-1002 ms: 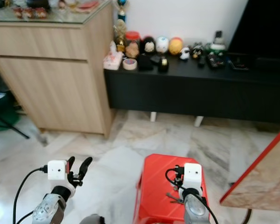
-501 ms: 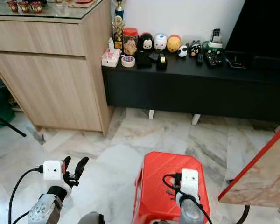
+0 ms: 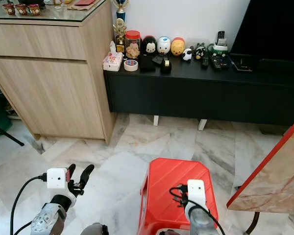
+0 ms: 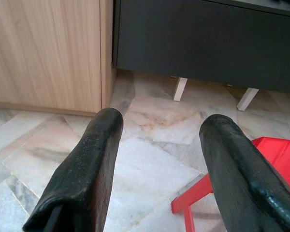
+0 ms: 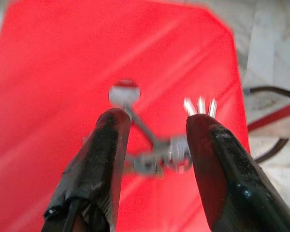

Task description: Hang keys on a hook

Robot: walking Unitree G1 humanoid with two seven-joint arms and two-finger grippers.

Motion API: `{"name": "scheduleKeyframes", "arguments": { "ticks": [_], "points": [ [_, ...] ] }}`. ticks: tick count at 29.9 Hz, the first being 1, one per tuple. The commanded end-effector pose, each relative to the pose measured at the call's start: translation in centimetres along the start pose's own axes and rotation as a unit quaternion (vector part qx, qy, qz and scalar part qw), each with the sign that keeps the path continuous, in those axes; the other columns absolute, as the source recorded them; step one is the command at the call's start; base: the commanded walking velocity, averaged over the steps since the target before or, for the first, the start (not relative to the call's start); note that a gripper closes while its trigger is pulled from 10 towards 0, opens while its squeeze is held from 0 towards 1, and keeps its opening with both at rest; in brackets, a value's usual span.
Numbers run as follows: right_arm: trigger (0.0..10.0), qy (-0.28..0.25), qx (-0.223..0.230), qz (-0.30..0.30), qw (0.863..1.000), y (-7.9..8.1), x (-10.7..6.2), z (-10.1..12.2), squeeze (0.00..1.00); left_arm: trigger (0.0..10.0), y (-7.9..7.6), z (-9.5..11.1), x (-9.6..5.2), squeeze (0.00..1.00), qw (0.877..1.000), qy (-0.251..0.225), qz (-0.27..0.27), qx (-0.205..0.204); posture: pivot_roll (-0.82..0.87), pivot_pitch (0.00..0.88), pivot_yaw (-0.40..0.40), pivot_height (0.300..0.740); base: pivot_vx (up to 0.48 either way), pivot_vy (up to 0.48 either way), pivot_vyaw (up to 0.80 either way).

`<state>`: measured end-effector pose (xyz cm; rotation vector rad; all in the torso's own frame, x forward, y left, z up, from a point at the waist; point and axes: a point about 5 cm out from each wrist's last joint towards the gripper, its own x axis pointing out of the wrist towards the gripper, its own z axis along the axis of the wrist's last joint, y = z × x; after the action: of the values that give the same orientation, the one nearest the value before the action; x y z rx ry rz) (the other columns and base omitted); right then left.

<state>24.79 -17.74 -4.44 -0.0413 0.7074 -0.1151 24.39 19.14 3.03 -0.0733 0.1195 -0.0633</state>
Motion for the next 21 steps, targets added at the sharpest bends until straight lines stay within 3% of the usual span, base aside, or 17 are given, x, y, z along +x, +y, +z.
{"name": "scheduleKeyframes", "arguments": {
  "ticks": [1,11,21],
  "points": [
    [10.0,-0.021,0.007,-0.005,1.0,-0.3,0.1,0.8,0.0,10.0,-0.5,0.0,0.2,0.0,1.0,0.003,-0.01,0.0,0.05,0.026,-0.075,0.653,0.0,0.0,0.0],
    [10.0,-0.089,0.024,0.013,0.996,0.4,0.0,2.6,0.0,10.0,-0.6,0.0,0.1,0.0,1.0,0.001,-0.011,-0.001,0.04,0.047,-0.077,0.629,0.0,0.0,0.0],
    [10.0,-0.077,0.003,0.007,0.997,0.4,0.1,2.3,0.0,10.0,-0.7,-0.3,-0.3,0.0,1.0,0.005,-0.01,-0.002,0.05,0.051,-0.081,0.629,0.0,0.0,0.0]
  ]
}}
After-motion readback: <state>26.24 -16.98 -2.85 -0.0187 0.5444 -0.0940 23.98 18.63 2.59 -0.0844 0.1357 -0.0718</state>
